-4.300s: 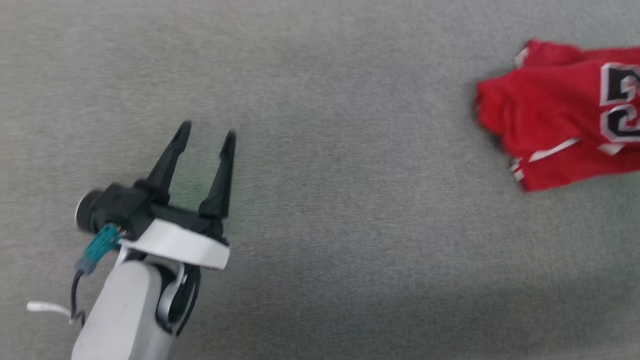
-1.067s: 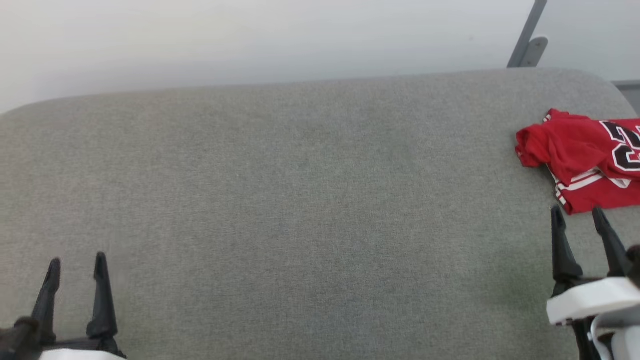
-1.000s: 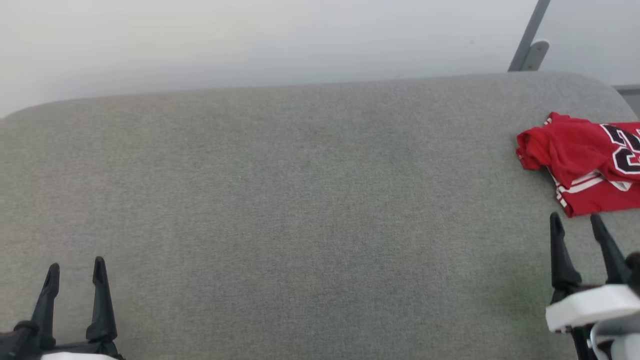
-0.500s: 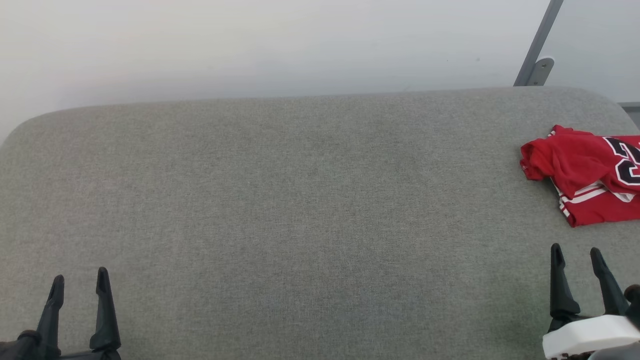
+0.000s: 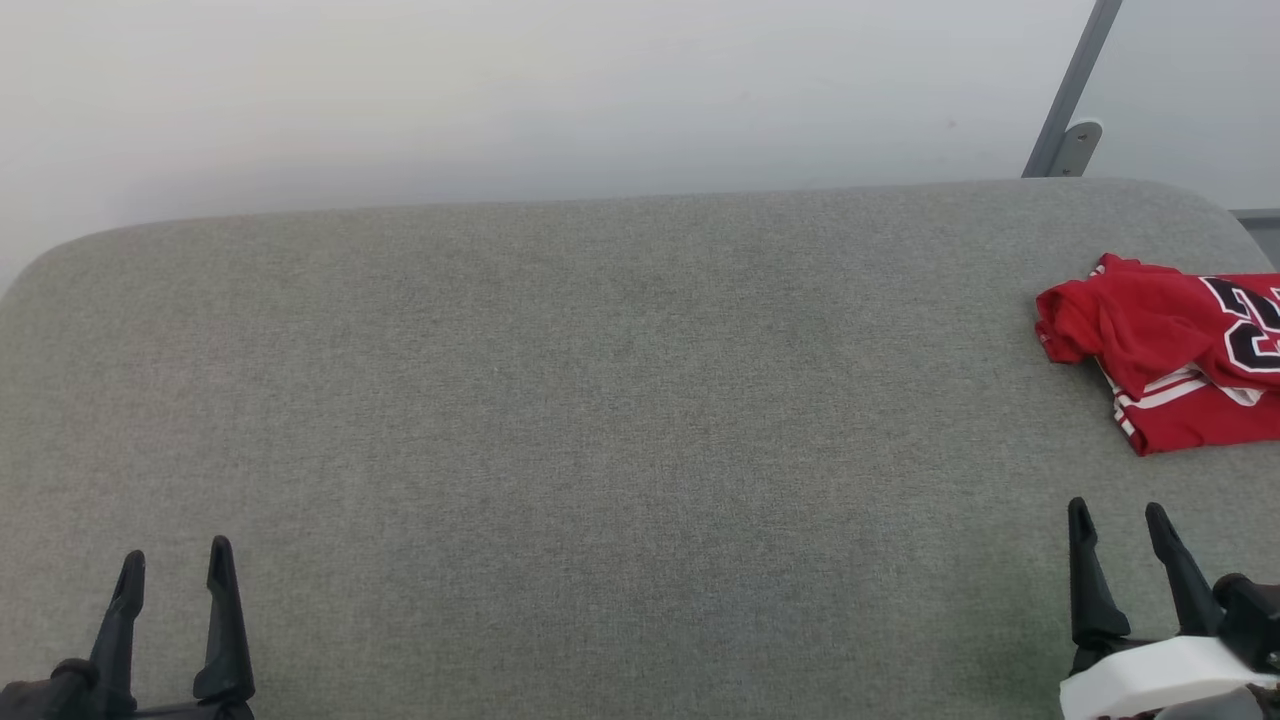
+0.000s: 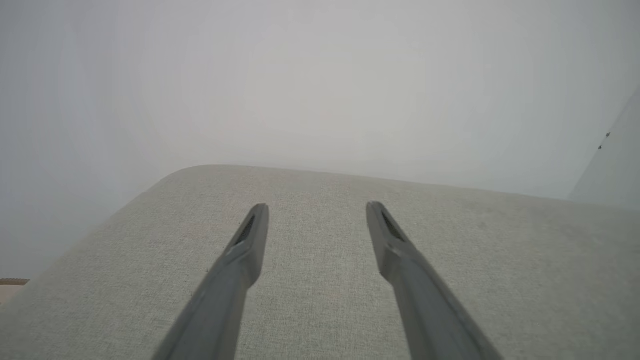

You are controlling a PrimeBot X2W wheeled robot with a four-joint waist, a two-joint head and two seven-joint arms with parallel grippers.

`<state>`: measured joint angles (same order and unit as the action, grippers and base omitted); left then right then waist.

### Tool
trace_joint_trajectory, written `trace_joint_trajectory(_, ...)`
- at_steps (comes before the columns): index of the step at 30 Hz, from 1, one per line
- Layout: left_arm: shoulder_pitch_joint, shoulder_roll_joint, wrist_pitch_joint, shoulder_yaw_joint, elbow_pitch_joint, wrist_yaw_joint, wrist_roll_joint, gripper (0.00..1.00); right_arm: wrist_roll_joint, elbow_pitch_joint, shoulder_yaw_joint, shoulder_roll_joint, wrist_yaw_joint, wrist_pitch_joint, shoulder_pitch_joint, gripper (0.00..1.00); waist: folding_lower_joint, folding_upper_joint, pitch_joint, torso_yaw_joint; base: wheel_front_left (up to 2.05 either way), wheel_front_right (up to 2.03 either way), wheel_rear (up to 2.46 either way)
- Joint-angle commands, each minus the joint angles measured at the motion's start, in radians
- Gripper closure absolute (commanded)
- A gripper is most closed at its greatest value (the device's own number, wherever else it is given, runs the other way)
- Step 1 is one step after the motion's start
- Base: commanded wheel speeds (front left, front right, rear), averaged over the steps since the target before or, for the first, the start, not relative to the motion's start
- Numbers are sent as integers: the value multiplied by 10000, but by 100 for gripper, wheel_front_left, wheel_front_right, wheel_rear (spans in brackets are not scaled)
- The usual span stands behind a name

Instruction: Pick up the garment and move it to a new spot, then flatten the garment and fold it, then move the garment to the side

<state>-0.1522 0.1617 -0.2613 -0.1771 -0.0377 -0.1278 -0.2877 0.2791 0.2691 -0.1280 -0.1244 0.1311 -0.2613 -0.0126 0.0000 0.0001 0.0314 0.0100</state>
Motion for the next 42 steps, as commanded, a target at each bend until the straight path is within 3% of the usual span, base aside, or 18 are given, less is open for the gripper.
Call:
trace_joint_trajectory(1, -88, 41, -46, 24, -5, -35, 64, 0, 14, 36, 85, -64, -9, -37, 27, 0, 0, -1, 1, 7, 0, 0, 0)
trace_joint_trajectory(18, -33, 7, -46, 30, 173, -35, 204, 0, 91, 153, 805, -271, -9, -37, 367, 0, 0, -1, 71, 162, 0, 0, 0)
trace_joint_trajectory(19, 5, -18, 1, 35, 167, 0, 99, 100, 76, 196, 809, -270, 0, 1, 276, 100, 0, -1, 71, 162, 0, 0, 0)
trace_joint_trajectory(24, 38, -244, 77, 89, -228, 1, -114, 100, 257, 531, 841, -149, 0, 82, 85, 100, 0, -1, 64, 163, 0, 0, 0)
trace_joint_trajectory(42, 636, -431, 899, 206, -626, -6, -3042, 100, 3170, 330, 680, 46, -1, 902, 353, 100, 0, -1, 17, 127, 0, 0, 0)
